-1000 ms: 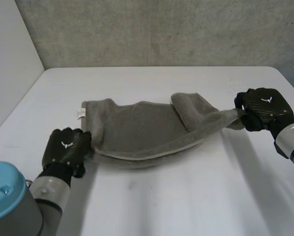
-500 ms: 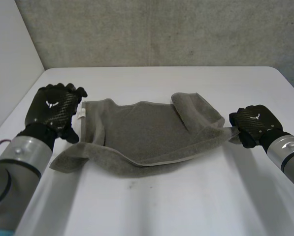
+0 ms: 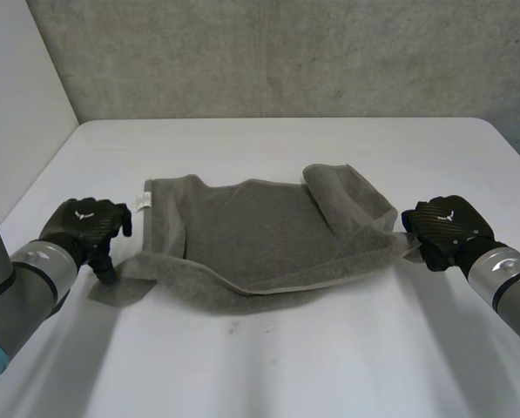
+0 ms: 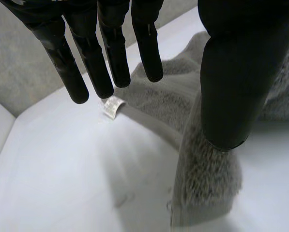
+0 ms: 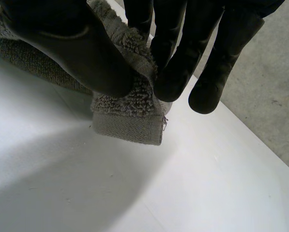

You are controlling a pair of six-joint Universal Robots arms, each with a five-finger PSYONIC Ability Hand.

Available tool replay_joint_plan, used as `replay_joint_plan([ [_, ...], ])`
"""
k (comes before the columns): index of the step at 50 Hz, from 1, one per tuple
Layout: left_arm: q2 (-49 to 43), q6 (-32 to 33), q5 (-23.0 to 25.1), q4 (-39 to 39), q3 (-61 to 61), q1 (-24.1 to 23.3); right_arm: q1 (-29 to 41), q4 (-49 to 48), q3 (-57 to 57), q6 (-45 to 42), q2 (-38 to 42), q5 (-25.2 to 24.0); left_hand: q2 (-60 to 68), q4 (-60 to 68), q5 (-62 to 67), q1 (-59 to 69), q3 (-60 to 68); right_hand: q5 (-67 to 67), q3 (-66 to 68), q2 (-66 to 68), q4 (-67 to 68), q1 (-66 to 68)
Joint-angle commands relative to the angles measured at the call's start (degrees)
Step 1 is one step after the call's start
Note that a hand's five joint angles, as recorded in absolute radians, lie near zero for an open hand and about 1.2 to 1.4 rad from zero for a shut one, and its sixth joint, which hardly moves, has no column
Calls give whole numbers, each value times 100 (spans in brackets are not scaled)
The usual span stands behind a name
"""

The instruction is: Fold the towel.

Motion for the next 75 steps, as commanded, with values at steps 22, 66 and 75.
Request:
replay_joint_plan([
  [22, -337, -606, 38, 166, -176, 52, -44, 379, -305, 6, -90, 9, 4512, 4522, 4518, 4521, 4515, 308, 347, 405, 328, 324],
  [66, -948, -597, 38, -1558, 3715, -151, 289, 5312, -6885, -407, 1234, 218, 4512, 4522, 4518, 4521, 4515, 308, 347, 405, 328, 324],
  [75, -1734, -755, -147, -247, 5793, -230, 773, 3358, -9287, 68, 2415, 1283, 4512, 4522, 4518, 4521, 4515, 308, 347, 405, 328, 324],
])
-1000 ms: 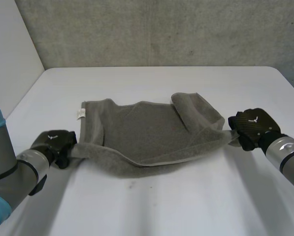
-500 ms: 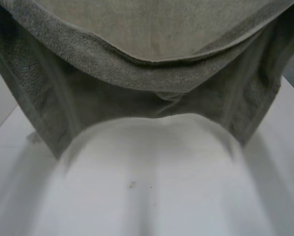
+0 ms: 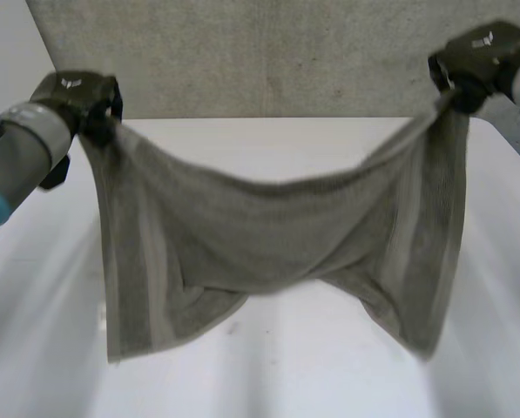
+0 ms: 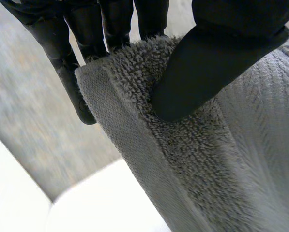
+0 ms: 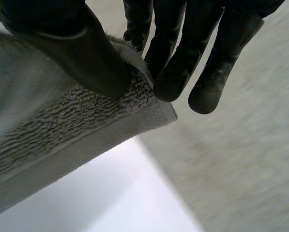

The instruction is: Fold the towel.

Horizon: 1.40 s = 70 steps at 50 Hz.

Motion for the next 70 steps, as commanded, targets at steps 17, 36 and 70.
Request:
replay_joint_plan([
  [17, 106, -769, -534, 2158, 944, -29, 294, -1743, -1158, 1131, 191, 260, 1023, 1015, 1057, 1122, 1029, 278, 317, 397, 327, 304],
  [36, -817, 81, 99, 4092, -2986, 86, 241, -2611, 3280, -565, 684, -224, 1023, 1015, 1057, 1122, 1029, 278, 317, 397, 327, 304],
  [70, 3316, 1270, 952, 2720, -5906, 744, -1245, -879, 5762, -2025, -2967, -601, 1023, 1015, 1057, 1122, 1029, 278, 317, 397, 327, 304],
])
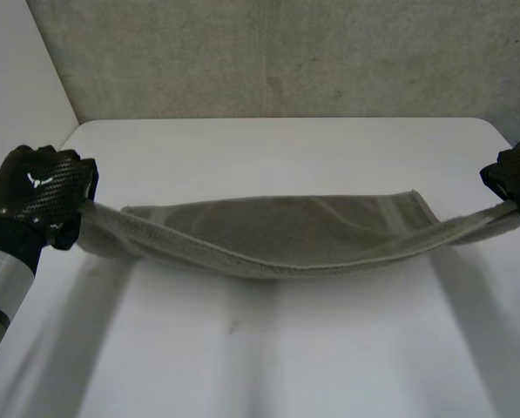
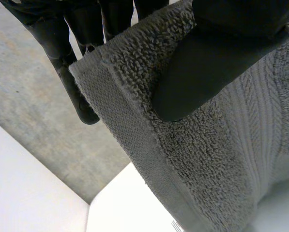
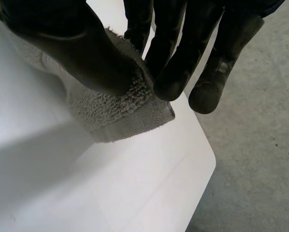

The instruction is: Fold the towel.

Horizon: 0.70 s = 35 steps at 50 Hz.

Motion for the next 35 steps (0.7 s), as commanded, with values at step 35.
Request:
replay_joint_plan([
  [35, -4778, -31, -314, 421, 3439, 3, 1065, -2125, -3795, 547, 5239, 625, 1018, 1012, 1056, 1115, 1023, 278, 291, 396, 327, 298],
])
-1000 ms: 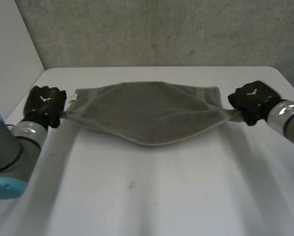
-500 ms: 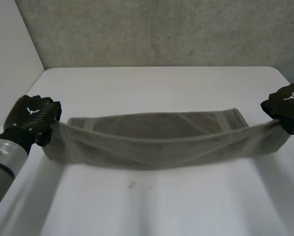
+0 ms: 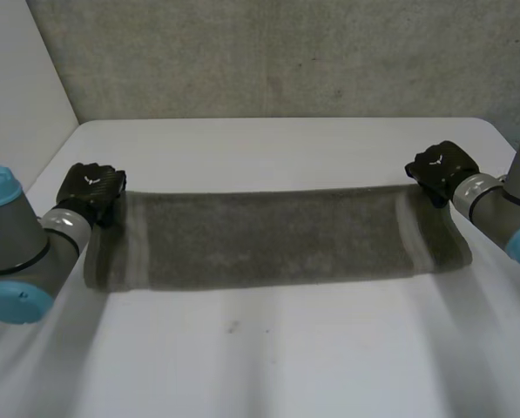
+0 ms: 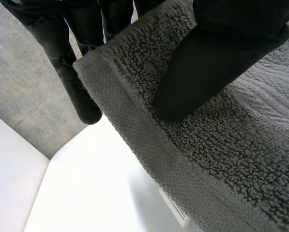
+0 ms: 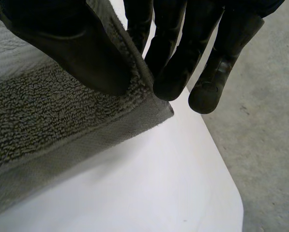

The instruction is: Fold the towel.

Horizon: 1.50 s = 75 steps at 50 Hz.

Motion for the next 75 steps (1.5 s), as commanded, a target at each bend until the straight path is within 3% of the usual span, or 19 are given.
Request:
replay_joint_plan([
  [1, -338, -2, -59, -25, 536, -70, 65, 18, -566, -10, 416, 125, 1018, 1012, 1056, 1115, 1023, 278, 291, 396, 327, 298],
  [3, -382, -2, -41, -25, 572, -70, 83, 27, -671, -10, 487, 134, 1018, 1012, 1056, 1115, 1023, 278, 291, 396, 327, 298],
  [4, -408, -2, -41, -25, 606, -70, 100, 53, -742, -1, 531, 169, -478, -484, -441, -382, -474, -2431, -2418, -2312, -2381, -2411],
  [5, -409, -2, -41, -25, 607, -70, 100, 53, -742, -1, 532, 169, -493, -499, -456, -396, -489, -2458, -2445, -2339, -2408, -2438],
  [6, -409, -2, -41, -34, 607, -88, 135, 79, -751, -10, 523, 221, -5982, -5988, -5944, -5885, -5977, -6722, -6709, -6604, -6673, -6702],
  [7, -400, -2, -24, -17, 581, -123, 162, 106, -795, 25, 479, 274, -4469, -4475, -4431, -4372, -4464, -6722, -6709, -6604, -6673, -6702],
  [8, -400, -2, -24, -16, 580, -123, 162, 106, -795, 25, 479, 275, -4446, -4452, -4409, -4350, -4442, -6722, -6709, -6604, -6673, -6702],
  [9, -365, 16, -24, -8, 563, -158, 188, 115, -769, 78, 392, 292, -5978, -5984, -5941, -5882, -5974, -6722, -6709, -6604, -6673, -6702],
  [21, 425, -28, -59, -52, 204, -430, 118, 106, 292, 1695, -1189, 169, -5982, -5988, -5944, -5885, -5977, -6722, -6709, -6604, -6673, -6702],
  [35, 1551, -46, -121, 300, -1248, -738, -146, 79, 2501, 1669, -2017, 160, -5982, -5988, -5944, -5885, -5977, -6260, -6247, -6141, -6210, -6240],
  [43, 1569, -46, -199, 897, -1669, -826, -374, -525, 3361, 1222, -1842, -50, -5982, -5988, -5944, -5885, -5977, -4698, -4685, -4580, -4649, -4678],
  [52, 1569, -213, -358, 915, -1696, -791, -480, -887, 3371, 1080, -1420, -86, -5982, -5988, -5944, -5885, -5977, -4090, -4077, -3971, -4040, -4070],
  [56, 1569, -563, -375, 906, -1713, -756, -515, -949, 3248, 1071, -1262, -68, -5982, -5988, -5944, -5885, -5977, -1759, -1746, -1640, -1709, -1739],
  [57, 1569, -564, -375, 906, -1714, -756, -515, -949, 3248, 1071, -1261, -68, -5982, -5988, -5944, -5885, -5977, -1752, -1739, -1633, -1702, -1732],
  [59, 1595, -792, -376, 906, -1740, -747, -628, -967, 3082, 1063, -1121, 28, -5982, -5988, -5944, -5885, -5977, 265, 278, 384, 315, 286],
  [65, 1744, -995, -384, 906, -1766, -738, -1104, -931, 2887, 904, -1200, 213, -5982, -5988, -5944, -5885, -5977, 278, 291, 396, 327, 298],
  [68, 1762, -995, -384, 906, -1793, -738, -1578, -879, 2764, 359, -1323, 310, -5982, -5988, -5944, -5885, -5977, 278, 291, 396, 327, 298],
  [70, 1806, -995, -376, 915, -1837, -738, -2059, -625, 2624, -524, -1323, 362, -5982, -5988, -5944, -5885, -5977, 278, 291, 396, 327, 298],
  [75, 1824, -995, -375, 915, -1863, -738, -2396, -229, 2414, -1065, -1349, 459, -5982, -5988, -5944, -5885, -5977, 278, 291, 396, 327, 298],
])
